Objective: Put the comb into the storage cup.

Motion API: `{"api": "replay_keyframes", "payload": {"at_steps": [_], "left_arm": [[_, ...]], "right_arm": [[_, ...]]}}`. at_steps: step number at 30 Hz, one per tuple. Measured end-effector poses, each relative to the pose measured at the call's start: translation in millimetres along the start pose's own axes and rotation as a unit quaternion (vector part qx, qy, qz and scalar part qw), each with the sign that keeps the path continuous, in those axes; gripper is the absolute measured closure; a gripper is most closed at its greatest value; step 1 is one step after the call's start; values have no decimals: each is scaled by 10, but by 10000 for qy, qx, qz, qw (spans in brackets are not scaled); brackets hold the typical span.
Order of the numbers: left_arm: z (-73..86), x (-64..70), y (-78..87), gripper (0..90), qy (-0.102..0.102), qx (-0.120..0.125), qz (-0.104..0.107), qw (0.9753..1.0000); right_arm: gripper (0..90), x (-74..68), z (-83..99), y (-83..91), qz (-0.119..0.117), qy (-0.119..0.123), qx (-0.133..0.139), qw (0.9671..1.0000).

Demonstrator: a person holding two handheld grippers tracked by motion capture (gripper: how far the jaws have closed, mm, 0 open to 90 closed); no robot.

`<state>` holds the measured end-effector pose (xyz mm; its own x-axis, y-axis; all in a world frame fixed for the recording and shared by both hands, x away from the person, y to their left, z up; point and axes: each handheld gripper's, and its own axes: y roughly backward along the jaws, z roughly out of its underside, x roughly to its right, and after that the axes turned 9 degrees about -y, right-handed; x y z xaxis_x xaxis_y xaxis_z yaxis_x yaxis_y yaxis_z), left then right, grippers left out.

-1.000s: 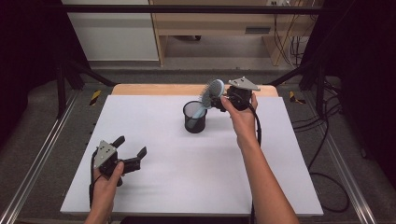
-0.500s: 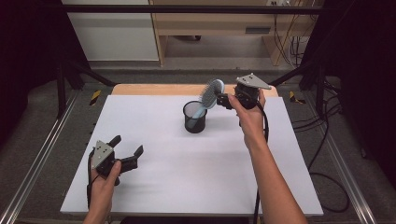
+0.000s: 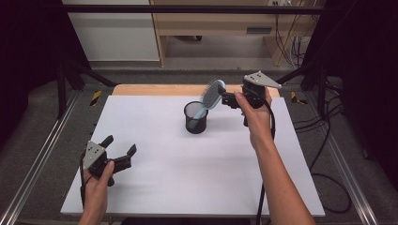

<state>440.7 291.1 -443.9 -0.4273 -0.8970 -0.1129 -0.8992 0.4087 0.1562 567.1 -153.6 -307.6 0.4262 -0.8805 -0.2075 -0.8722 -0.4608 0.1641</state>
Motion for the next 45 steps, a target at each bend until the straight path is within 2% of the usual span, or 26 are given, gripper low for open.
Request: {"api": "replay_keyframes", "payload": {"at_steps": [6, 10, 13, 16, 27, 45], "left_arm": [[-1, -34, 26, 42, -91, -1, -42, 9999], [5, -58, 32, 40, -44, -53, 22, 10000], [12, -77, 48, 38, 1, -87, -4, 10000], [18, -87, 91, 38, -53, -145, -32, 9999], [36, -185, 156, 35, -15, -96, -134, 9999], [53, -243, 166, 43, 56, -133, -9, 9999]], "right_arm": [[30, 38, -46, 89, 2, 28, 56, 10000], [34, 68, -59, 149, -25, 26, 101, 9999], [33, 100, -71, 205, -52, 22, 122, 9999], [32, 136, -80, 263, -41, 26, 187, 9998], [27, 273, -66, 462, 86, 52, 368, 9993], [19, 414, -69, 750, 171, 22, 482, 9987]]}}
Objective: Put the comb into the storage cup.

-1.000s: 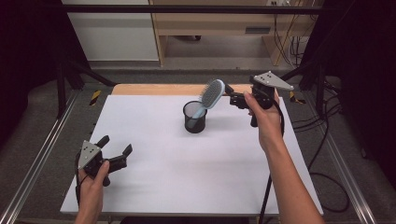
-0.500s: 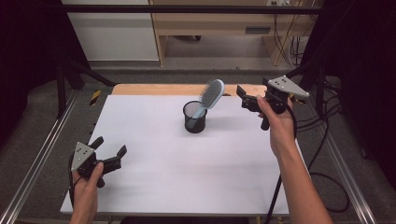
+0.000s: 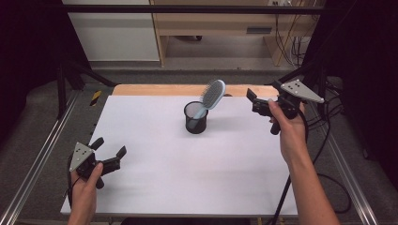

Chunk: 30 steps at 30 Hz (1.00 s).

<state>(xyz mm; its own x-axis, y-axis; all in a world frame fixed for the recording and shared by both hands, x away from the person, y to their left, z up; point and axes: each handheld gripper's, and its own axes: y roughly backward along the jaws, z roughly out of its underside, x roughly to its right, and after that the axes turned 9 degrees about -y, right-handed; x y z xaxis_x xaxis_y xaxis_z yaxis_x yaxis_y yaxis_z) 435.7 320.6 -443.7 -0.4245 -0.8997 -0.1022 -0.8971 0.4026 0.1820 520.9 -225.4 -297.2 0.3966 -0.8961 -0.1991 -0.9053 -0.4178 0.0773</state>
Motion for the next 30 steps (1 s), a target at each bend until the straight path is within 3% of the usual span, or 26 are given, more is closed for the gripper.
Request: {"api": "replay_keyframes", "payload": {"at_steps": [16, 20, 30], "left_arm": [[-3, 48, 9, 41, -21, -22, 144, 9999], [3, 34, 48, 40, 52, 1, 133, 9999], [18, 41, 69, 39, 71, -41, 141, 9999]], "right_arm": [[14, 143, 86, 208, 105, -66, 16, 9999], [14, 192, 130, 250, 148, -108, 34, 9998], [14, 248, 218, 389, 200, -12, 46, 9998]]}}
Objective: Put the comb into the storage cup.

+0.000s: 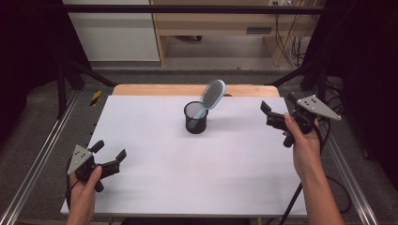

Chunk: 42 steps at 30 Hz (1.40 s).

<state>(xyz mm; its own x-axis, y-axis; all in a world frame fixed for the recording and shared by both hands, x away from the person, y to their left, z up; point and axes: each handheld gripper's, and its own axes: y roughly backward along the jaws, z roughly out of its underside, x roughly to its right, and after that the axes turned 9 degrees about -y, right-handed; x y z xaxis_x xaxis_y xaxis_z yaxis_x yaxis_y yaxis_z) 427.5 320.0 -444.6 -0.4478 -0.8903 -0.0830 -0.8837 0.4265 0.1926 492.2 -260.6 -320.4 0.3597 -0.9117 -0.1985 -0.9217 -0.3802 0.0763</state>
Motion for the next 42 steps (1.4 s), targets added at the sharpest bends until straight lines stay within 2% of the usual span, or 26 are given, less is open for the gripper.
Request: {"api": "replay_keyframes", "payload": {"at_steps": [7, 14, 22, 42], "left_arm": [[6, 26, 21, 40, 13, -30, 79, 10000], [18, -17, 115, 39, 24, -8, 42, 10000], [41, -63, 126, 39, 67, 12, -3, 10000], [51, -69, 132, 39, 14, 60, 24, 10000]], "right_arm": [[17, 25, 44, 100, 11, 66, 2, 10000], [18, 45, 99, 165, 30, 84, 13, 10000], [20, 102, 229, 245, 75, 111, -37, 9999], [21, 252, 587, 411, 190, -49, -156, 9997]]}}
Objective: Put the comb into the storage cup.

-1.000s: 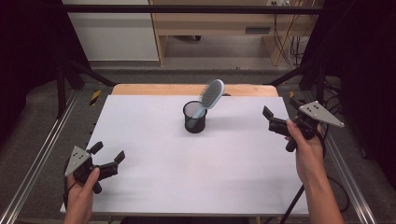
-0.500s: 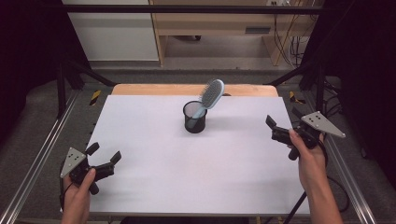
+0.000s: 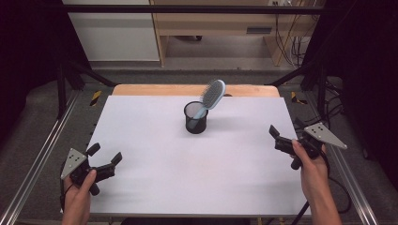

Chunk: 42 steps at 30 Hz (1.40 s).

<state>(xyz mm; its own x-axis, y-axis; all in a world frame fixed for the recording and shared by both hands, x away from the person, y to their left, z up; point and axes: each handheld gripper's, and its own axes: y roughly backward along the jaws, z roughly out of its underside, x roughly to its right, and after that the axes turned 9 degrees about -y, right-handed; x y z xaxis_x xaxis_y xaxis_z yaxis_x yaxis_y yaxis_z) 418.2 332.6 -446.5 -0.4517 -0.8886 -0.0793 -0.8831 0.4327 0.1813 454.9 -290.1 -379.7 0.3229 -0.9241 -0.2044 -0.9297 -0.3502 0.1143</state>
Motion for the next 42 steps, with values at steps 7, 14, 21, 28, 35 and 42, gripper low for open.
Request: {"api": "replay_keyframes", "payload": {"at_steps": [7, 14, 21, 28, 35, 42], "left_arm": [[-11, -12, 22, 38, -14, 125, 0, 9999], [-10, 7, 7, 37, -75, 165, 80, 9998], [-17, 19, 10, 37, -98, 223, 94, 9997], [-15, 15, 11, 37, -91, 234, 92, 9996], [-14, 17, 9, 37, -83, 242, 116, 9996], [-15, 19, 9, 36, -59, 274, 133, 9995]], "right_arm": [[21, 44, 204, 35, 20, -85, -122, 9999], [22, 40, 421, 66, 5, -135, -208, 9997], [23, 21, 599, 65, -53, -178, -292, 9994], [23, 8, 696, 58, -104, -177, -341, 9992], [23, -26, 763, 31, -181, -162, -399, 9989], [23, -95, 828, -15, -299, -89, -478, 9984]]}}
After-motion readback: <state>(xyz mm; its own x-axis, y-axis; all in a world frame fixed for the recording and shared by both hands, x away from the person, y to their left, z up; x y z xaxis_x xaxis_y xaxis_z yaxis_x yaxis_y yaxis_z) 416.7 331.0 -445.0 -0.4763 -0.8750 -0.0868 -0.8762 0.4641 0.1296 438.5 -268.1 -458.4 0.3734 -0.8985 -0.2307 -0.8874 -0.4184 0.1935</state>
